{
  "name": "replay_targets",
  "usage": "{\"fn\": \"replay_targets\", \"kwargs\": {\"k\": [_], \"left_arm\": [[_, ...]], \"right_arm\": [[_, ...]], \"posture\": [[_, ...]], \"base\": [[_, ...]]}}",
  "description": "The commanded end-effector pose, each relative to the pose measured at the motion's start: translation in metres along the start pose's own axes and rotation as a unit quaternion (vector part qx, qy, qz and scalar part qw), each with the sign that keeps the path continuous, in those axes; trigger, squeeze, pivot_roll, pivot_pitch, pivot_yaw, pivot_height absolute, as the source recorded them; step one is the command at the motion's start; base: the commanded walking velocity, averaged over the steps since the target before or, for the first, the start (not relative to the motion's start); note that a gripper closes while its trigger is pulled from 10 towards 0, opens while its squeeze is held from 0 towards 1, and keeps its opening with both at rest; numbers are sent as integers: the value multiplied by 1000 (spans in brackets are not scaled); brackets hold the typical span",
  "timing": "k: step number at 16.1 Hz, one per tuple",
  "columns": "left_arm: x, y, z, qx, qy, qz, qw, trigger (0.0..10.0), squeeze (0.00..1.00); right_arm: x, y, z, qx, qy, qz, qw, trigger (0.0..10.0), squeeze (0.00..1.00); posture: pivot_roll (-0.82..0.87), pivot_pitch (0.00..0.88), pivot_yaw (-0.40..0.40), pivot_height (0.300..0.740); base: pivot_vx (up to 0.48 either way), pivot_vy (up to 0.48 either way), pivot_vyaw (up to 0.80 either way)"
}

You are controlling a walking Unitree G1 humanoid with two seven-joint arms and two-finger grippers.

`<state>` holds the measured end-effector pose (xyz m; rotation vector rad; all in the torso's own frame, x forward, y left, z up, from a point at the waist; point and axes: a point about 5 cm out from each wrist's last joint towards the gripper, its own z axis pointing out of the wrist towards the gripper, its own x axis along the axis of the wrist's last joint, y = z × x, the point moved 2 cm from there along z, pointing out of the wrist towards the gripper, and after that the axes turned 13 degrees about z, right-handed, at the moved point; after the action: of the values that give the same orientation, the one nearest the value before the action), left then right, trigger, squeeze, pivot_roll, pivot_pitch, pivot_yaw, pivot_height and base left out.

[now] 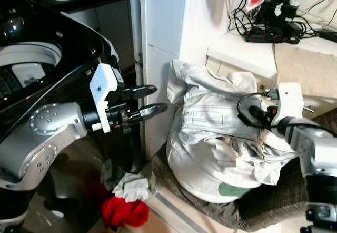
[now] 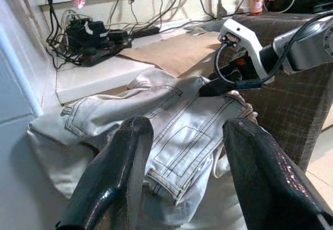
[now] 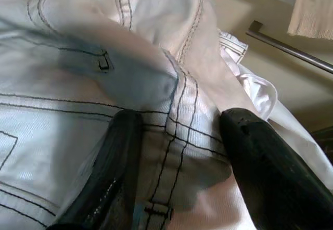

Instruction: Clothes washing

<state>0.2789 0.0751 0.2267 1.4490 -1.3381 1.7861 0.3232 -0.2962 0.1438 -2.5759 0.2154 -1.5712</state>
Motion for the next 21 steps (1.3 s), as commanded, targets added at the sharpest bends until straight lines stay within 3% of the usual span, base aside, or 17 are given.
{"fn": "replay_targets", "kwargs": {"k": [1, 2, 7, 17, 21], "left_arm": [[4, 1, -1, 2, 1, 12, 1000, 10000, 0], [3, 2, -1, -1, -2, 13, 1000, 10000, 0], [1, 6, -2, -13, -9, 15, 1000, 10000, 0], [-1, 2, -2, -3, -11, 18, 1000, 10000, 0], [5, -14, -2, 53, 4, 16, 998, 10000, 0]], "right_arm": [[-11, 1, 2, 6, -19, 3, 1000, 10000, 0], [-13, -2, 2, 18, -23, 29, 999, 0, 0], [-4, -8, 2, 60, 7, 93, 994, 0, 0], [11, -5, -7, 74, 29, 127, 989, 0, 0], [60, -31, -28, 161, 100, 160, 969, 0, 0]], "posture": [[-24, 0, -68, 740], [-24, 0, -68, 740], [-14, 0, -70, 740], [-23, 0, -65, 740], [-22, 0, -68, 740]], "base": [[0, 0, 0], [0, 0, 0], [0, 0, 0], [0, 0, 0], [0, 0, 0]]}}
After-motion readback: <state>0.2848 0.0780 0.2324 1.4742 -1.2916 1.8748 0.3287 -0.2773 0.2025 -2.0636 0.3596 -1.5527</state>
